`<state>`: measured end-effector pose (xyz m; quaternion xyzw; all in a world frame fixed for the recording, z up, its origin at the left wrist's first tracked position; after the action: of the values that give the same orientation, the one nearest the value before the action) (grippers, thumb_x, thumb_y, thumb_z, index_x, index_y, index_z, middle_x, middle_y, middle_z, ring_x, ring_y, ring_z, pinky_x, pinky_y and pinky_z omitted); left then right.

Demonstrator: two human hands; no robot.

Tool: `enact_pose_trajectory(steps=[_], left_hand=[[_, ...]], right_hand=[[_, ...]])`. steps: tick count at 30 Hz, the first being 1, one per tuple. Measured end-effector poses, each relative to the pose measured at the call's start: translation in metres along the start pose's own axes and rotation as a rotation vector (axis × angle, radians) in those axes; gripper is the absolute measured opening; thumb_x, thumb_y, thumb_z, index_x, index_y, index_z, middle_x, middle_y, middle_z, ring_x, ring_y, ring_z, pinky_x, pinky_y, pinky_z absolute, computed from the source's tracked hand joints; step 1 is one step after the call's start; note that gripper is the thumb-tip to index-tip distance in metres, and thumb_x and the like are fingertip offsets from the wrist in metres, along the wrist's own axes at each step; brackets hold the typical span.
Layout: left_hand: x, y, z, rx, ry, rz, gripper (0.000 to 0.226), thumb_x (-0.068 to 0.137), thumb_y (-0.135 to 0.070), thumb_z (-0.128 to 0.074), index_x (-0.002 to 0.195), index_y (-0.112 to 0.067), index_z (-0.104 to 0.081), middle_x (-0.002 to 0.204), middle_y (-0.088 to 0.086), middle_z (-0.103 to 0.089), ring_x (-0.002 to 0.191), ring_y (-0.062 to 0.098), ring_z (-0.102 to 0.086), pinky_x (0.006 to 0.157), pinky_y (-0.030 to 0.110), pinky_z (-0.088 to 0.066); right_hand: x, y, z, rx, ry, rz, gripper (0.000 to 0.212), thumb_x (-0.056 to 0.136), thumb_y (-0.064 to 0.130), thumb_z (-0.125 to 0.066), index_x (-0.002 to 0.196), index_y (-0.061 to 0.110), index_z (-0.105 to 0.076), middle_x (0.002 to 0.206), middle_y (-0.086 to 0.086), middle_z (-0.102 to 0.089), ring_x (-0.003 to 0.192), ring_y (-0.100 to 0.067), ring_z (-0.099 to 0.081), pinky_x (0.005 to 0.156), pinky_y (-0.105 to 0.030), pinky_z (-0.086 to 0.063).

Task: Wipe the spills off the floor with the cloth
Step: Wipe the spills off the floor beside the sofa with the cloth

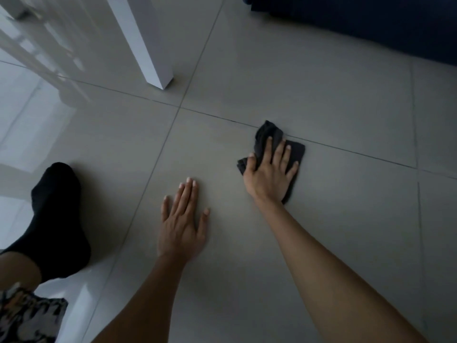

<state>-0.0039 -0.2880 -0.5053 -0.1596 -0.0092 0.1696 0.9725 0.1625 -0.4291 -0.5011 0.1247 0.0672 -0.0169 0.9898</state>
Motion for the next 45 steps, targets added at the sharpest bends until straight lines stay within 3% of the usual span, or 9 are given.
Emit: enact_pose_trajectory(steps=[7, 11, 15, 20, 27, 35, 45], left_hand=[[0.001, 0.002, -0.001, 0.021, 0.017, -0.001, 0.065, 0.095, -0.046, -0.027, 0.151, -0.014, -0.021, 0.159, 0.0, -0.017, 0.147, 0.011, -0.013, 0.118, 0.038, -0.012], [0.0, 0.005, -0.002, 0.021, 0.029, -0.01, 0.067, 0.095, -0.048, -0.024, 0.152, -0.014, -0.016, 0.159, -0.001, -0.012, 0.147, 0.01, -0.008, 0.12, 0.038, -0.009], [-0.001, 0.005, -0.004, 0.044, 0.018, -0.017, 0.068, 0.094, -0.05, -0.019, 0.153, -0.016, -0.013, 0.16, -0.002, -0.01, 0.147, 0.01, -0.005, 0.12, 0.038, -0.008], [0.001, 0.004, -0.007, 0.064, 0.013, -0.025, 0.068, 0.094, -0.05, -0.017, 0.152, -0.015, -0.016, 0.159, 0.001, -0.015, 0.146, 0.013, -0.011, 0.118, 0.041, -0.012], [-0.005, -0.004, -0.006, 0.022, 0.035, -0.054, 0.063, 0.093, -0.042, -0.021, 0.149, -0.013, -0.03, 0.156, 0.004, -0.026, 0.144, 0.02, -0.025, 0.113, 0.048, -0.023], [-0.059, -0.005, -0.004, 0.051, 0.07, -0.132, 0.064, 0.091, -0.051, -0.028, 0.149, -0.025, -0.028, 0.157, -0.004, -0.021, 0.145, 0.013, -0.019, 0.114, 0.038, -0.017], [-0.059, -0.006, -0.002, 0.041, 0.08, -0.09, 0.063, 0.091, -0.049, -0.031, 0.15, -0.027, -0.025, 0.158, -0.007, -0.02, 0.146, 0.009, -0.017, 0.116, 0.038, -0.019]], right_hand=[[-0.012, 0.053, -0.016, -0.013, 0.033, 0.33, 0.065, 0.093, 0.052, -0.028, 0.152, 0.025, -0.023, 0.161, -0.006, -0.019, 0.149, -0.023, -0.013, 0.118, -0.05, -0.001], [-0.031, 0.035, -0.015, -0.05, 0.075, 0.526, 0.065, 0.093, 0.053, -0.023, 0.153, 0.027, -0.021, 0.161, -0.002, -0.017, 0.149, -0.019, -0.013, 0.118, -0.045, 0.0], [-0.049, -0.007, -0.006, -0.03, 0.077, 0.562, 0.063, 0.095, 0.052, -0.024, 0.153, 0.029, -0.019, 0.162, 0.001, -0.014, 0.149, -0.016, -0.009, 0.12, -0.043, -0.002], [-0.057, -0.077, 0.012, -0.072, 0.075, 0.459, 0.062, 0.095, 0.054, -0.018, 0.153, 0.034, -0.012, 0.162, 0.006, -0.007, 0.15, -0.012, -0.003, 0.119, -0.037, 0.005], [-0.055, -0.167, 0.04, -0.09, 0.059, 0.244, 0.068, 0.089, 0.056, -0.006, 0.153, 0.033, -0.011, 0.163, 0.004, -0.007, 0.15, -0.014, -0.004, 0.119, -0.04, 0.002], [-0.055, -0.255, 0.059, -0.104, 0.026, -0.05, 0.068, 0.09, 0.056, -0.006, 0.153, 0.031, -0.007, 0.163, 0.001, -0.006, 0.15, -0.017, -0.003, 0.12, -0.045, -0.002], [-0.086, -0.268, 0.058, -0.003, -0.05, -0.401, 0.062, 0.097, 0.049, -0.015, 0.154, 0.025, -0.009, 0.163, -0.004, -0.002, 0.15, -0.02, -0.001, 0.118, -0.049, -0.001]])
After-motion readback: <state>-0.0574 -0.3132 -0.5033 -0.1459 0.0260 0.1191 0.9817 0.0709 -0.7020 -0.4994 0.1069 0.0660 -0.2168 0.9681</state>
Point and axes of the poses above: each hand's wrist, its own x-axis towards the middle knuckle, its own z-axis out of the back of the hand, y = z × x, the point moved 2 cm from there along x, towards the middle knuckle
